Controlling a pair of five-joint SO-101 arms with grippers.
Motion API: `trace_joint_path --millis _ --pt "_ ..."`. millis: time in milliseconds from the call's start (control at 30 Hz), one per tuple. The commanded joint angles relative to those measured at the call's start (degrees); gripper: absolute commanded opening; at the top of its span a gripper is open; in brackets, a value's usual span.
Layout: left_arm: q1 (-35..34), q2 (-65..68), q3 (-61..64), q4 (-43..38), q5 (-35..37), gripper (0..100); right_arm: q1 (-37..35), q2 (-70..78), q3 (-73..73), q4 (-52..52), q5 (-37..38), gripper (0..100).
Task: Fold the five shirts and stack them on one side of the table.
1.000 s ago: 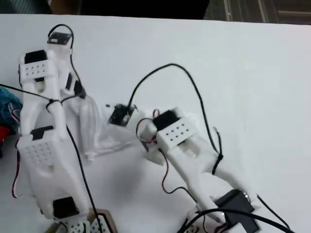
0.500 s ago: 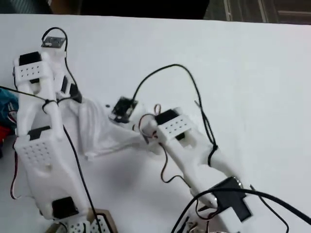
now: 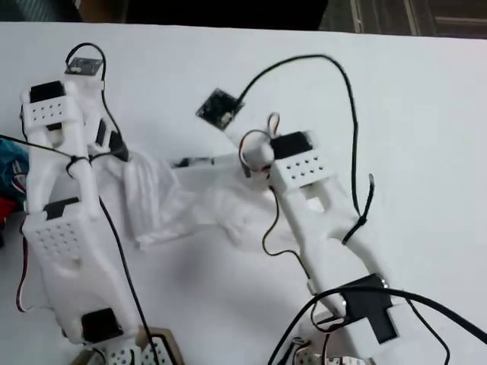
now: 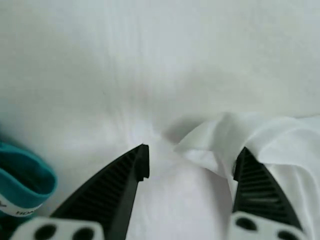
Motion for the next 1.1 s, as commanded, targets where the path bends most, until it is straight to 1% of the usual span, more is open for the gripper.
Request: trace_joint_path --millis 0,67,100,233,300,400,533,633,700,800,1067 --pt "-0.62 -0.53 -2.24 0.79 -0.26 29 0.13 -0.13 -3.87 0.40 0.35 2.4" --pt "-0.62 -0.53 -2.42 1.85 -0.26 29 -0.31 -0.13 -4.04 2.42 0.44 2.9" --pt "-0.53 -0.53 -2.51 2.11 -0.26 29 -0.57 -0.22 -4.04 3.74 0.53 5.1" --pt "-0.53 -0.53 -2.59 2.37 -0.35 29 -1.10 -0.48 -4.13 9.89 0.62 24.1" --pt "-0.53 -0.53 -2.59 2.37 -0.35 29 -1.01 -0.48 -4.13 11.65 0.62 29.9" --pt "-0.53 -0.53 -2.59 2.37 -0.35 29 -1.36 -0.48 -3.87 15.25 0.44 28.5" --pt "-0.53 -0.53 -2.59 2.11 -0.35 29 -5.67 -0.57 -1.49 18.77 0.26 25.7" --pt "-0.53 -0.53 -2.59 2.02 -0.35 29 -9.80 -1.63 2.99 16.66 0.26 25.7" --pt "-0.62 -0.53 -2.59 1.93 -0.35 29 -10.95 -2.59 5.63 14.11 0.26 25.5" --pt "-0.62 -0.53 -2.59 2.02 -0.35 29 -10.24 -2.77 8.79 9.89 0.18 25.5" --pt "-0.53 -0.44 -2.24 2.02 -0.35 29 -4.26 -2.68 14.15 -1.45 0.62 25.4"
